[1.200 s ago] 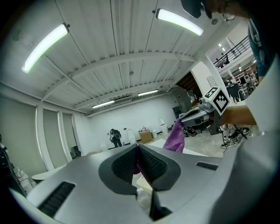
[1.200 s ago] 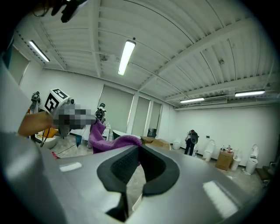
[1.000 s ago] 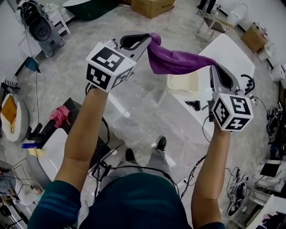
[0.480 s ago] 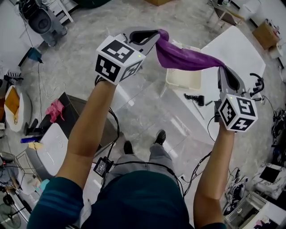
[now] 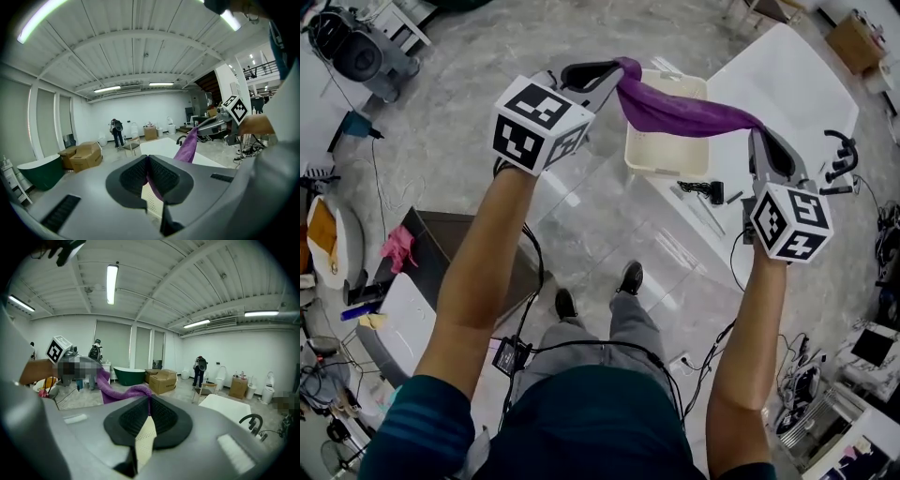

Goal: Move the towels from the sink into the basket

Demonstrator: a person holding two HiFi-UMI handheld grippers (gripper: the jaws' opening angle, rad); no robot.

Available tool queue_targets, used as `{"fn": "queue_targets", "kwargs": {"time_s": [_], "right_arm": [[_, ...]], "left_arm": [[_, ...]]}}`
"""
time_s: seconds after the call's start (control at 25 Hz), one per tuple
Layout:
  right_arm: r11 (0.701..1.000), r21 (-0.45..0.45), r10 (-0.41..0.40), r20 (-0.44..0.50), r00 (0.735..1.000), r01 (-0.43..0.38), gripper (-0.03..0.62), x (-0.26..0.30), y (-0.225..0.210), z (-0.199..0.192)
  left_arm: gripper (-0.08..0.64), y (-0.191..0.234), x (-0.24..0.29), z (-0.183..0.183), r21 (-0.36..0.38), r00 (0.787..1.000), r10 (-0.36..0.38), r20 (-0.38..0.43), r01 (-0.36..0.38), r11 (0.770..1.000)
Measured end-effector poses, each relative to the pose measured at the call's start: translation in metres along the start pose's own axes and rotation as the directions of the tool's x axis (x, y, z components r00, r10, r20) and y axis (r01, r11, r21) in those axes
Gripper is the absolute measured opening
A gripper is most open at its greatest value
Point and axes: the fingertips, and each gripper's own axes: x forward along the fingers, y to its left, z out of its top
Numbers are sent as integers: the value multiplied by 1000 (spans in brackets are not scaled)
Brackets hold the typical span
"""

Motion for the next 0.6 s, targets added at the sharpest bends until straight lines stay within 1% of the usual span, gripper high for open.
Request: {"fn": "queue_targets", "kwargs": {"time_s": [0.32,0.6], "right_arm": [[999,31,-6,-38,999,8,20,35,-48,-53],[999,46,2,-71,997,1,21,63,-72,-95]], "left_arm": [[18,-9,72,-40,-17,998,-17,-61,16,1000],[18,-13,117,-76,-57,994,-21,-104,16,998]]}}
